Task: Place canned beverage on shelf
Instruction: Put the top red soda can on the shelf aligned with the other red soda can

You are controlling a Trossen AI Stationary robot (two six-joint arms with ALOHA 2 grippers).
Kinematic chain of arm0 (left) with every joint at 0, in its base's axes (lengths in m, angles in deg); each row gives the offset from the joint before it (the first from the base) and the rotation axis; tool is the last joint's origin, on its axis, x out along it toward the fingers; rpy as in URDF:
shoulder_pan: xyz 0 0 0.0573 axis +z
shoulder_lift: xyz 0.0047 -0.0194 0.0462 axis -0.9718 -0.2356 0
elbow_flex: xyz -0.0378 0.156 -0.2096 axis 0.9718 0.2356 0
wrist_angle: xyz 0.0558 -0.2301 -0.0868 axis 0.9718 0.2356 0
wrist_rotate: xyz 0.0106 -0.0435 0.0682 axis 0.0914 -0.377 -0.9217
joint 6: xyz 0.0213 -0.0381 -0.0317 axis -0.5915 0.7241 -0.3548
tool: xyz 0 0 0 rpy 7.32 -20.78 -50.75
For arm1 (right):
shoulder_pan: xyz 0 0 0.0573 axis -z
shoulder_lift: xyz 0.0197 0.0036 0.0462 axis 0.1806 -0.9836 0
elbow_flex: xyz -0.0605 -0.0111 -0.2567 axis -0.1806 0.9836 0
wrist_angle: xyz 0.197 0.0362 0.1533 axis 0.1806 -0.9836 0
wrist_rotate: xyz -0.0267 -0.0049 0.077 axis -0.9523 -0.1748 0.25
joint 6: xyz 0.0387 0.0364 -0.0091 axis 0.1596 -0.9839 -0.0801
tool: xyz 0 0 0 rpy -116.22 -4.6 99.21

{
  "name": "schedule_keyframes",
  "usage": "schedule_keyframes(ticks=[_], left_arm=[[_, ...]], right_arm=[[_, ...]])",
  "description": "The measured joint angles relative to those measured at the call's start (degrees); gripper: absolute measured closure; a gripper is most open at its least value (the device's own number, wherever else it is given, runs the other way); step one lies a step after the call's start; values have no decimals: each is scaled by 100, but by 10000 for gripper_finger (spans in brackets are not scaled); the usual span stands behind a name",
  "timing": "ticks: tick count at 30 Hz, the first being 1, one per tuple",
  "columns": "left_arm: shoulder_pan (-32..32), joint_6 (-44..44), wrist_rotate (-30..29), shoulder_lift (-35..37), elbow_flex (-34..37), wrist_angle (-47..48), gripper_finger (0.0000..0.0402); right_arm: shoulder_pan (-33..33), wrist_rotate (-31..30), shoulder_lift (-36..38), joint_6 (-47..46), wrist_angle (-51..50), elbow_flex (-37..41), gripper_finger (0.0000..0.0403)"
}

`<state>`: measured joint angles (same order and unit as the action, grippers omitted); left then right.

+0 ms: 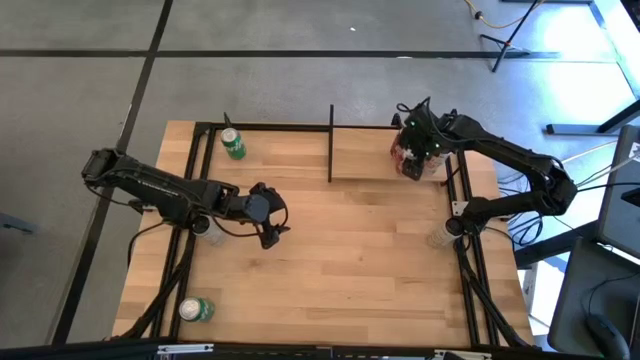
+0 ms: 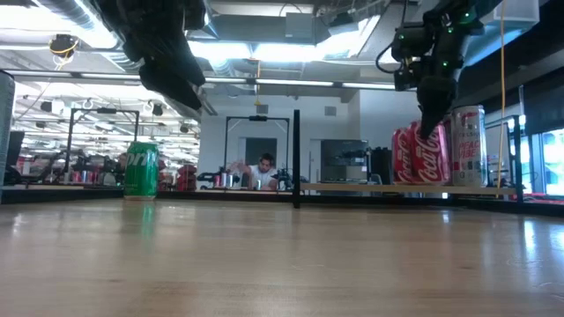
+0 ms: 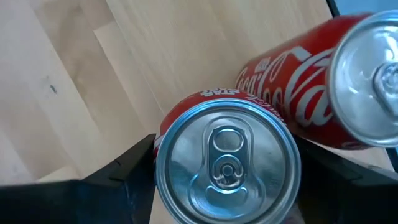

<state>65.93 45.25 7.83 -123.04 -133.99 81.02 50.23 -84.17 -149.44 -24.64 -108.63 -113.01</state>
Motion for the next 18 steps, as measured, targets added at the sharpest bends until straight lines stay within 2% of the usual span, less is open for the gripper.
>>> schedule_keyframes(ticks=[7,13,18], left_arm=[[0,-42,1,0,0,2,70],[-2,-44,3,0,0,7,70],[-2,-46,13,0,0,4,70]], right_arm=[[-1,-52,-7,5,124,0,130],[-1,-147,-7,4,159,0,55],[-3,-407,-3,-44,58,-47,32]])
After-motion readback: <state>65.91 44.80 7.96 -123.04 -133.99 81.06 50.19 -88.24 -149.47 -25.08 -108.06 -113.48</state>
